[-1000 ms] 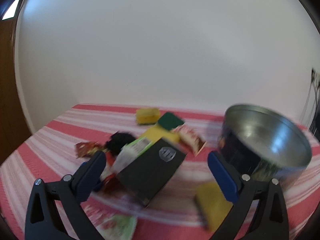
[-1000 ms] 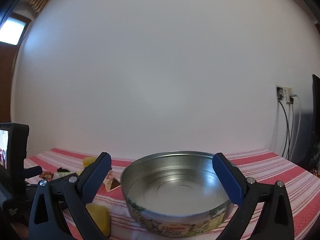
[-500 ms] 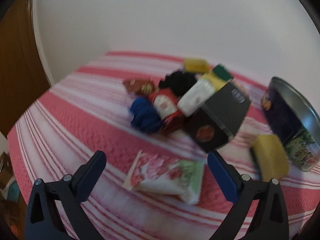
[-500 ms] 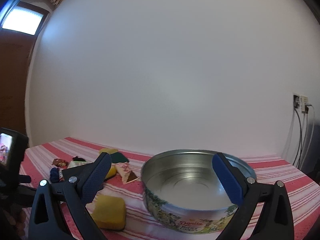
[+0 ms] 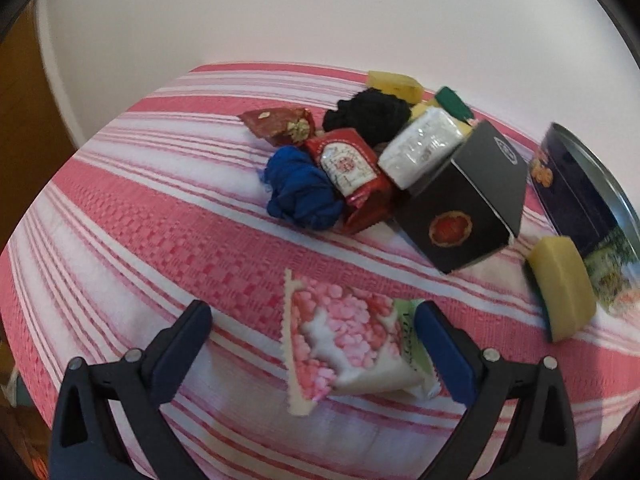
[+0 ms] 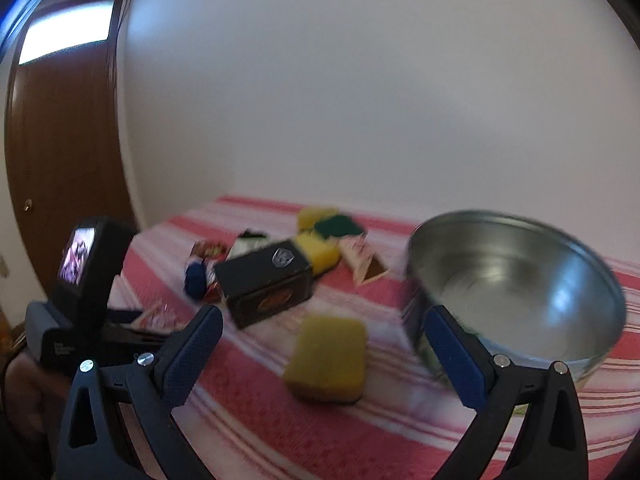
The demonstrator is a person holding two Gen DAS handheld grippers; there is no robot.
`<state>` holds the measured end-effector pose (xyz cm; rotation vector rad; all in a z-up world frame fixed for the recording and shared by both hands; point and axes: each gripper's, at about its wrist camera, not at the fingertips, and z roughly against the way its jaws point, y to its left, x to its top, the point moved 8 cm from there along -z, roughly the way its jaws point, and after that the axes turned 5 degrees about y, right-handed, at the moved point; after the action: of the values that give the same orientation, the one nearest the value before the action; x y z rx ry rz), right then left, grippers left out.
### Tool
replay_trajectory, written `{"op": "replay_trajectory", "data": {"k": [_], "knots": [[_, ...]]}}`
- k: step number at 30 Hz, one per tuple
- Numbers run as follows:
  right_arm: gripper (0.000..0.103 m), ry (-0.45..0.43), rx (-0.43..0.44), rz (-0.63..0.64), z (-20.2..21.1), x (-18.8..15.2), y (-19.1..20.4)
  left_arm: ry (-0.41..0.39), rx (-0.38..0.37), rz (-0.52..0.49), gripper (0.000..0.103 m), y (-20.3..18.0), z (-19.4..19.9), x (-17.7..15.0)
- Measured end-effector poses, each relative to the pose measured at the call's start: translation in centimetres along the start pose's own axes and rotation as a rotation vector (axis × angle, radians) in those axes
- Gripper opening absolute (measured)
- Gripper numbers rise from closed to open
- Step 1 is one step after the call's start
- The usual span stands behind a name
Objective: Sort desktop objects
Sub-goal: 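Grasp the white-wrapped snack with the left tool while the right tool grasps the yellow sponge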
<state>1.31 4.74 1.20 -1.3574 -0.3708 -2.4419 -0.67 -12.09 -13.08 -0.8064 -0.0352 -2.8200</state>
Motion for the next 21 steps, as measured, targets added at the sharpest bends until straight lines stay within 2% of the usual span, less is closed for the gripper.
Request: {"op": "replay_trajectory", "data": {"k": [2,4,6,9,13,14,15,16,17,18,19,21], "knots": [[0.102,0.049,0.000,-0.014,-0.7,-0.3,-0.2,-0.011,-0.009,-0.026,0.101,-0.1,0.2,-0.2],[0.102,0.117,-0.010,-0.035,-2.4,-0.8,-0.5,-0.021,-0.010,-0.031,0.095,-0.5,0.7,-0.3],[0.102,0.170,-0.001,-0.063,-3.0,-1.3,-0.5,-0.035,-0.019,-0.046,0.074,-0.9,1.1,-0.3],[0.102,0.235,-0.028,-0.066,-4.7,-2.0,-0.5,-0.055,-0.045,-0.103,0.056,-2.3,1.9,-0.6],[0.102,0.312,-0.084,-0.098,-6.7,-2.8,-1.1,-0.061,-0.063,-0.106,0.054,-1.7,1.7,-0.2],[0.102,0.342,-0.085,-0.111,-7.4,-3.1,-1.3,-0.064,-0.067,-0.109,0.048,-1.7,1.8,-0.3],[0.099,0.369,-0.085,-0.122,-7.9,-3.4,-1.4,-0.067,-0.073,-0.112,0.040,-1.6,1.9,-0.4],[0.090,0.398,-0.084,-0.133,-8.5,-3.8,-1.5,-0.069,-0.081,-0.114,0.036,-1.6,1.9,-0.4],[0.087,0.428,-0.084,-0.137,-8.9,-4.2,-1.6,-0.070,-0.091,-0.115,0.035,-1.5,2.0,-0.5],[0.071,0.414,-0.092,-0.125,-8.8,-4.0,-1.5,-0.070,-0.102,-0.111,0.034,-1.4,2.1,-0.4],[0.059,0.409,-0.081,-0.121,-8.7,-4.0,-1.3,-0.071,-0.112,-0.107,0.032,-1.4,2.3,-0.6],[0.055,0.399,-0.065,-0.117,-8.6,-3.9,-1.1,-0.073,-0.164,-0.087,0.028,-1.1,2.2,-0.2]]}}
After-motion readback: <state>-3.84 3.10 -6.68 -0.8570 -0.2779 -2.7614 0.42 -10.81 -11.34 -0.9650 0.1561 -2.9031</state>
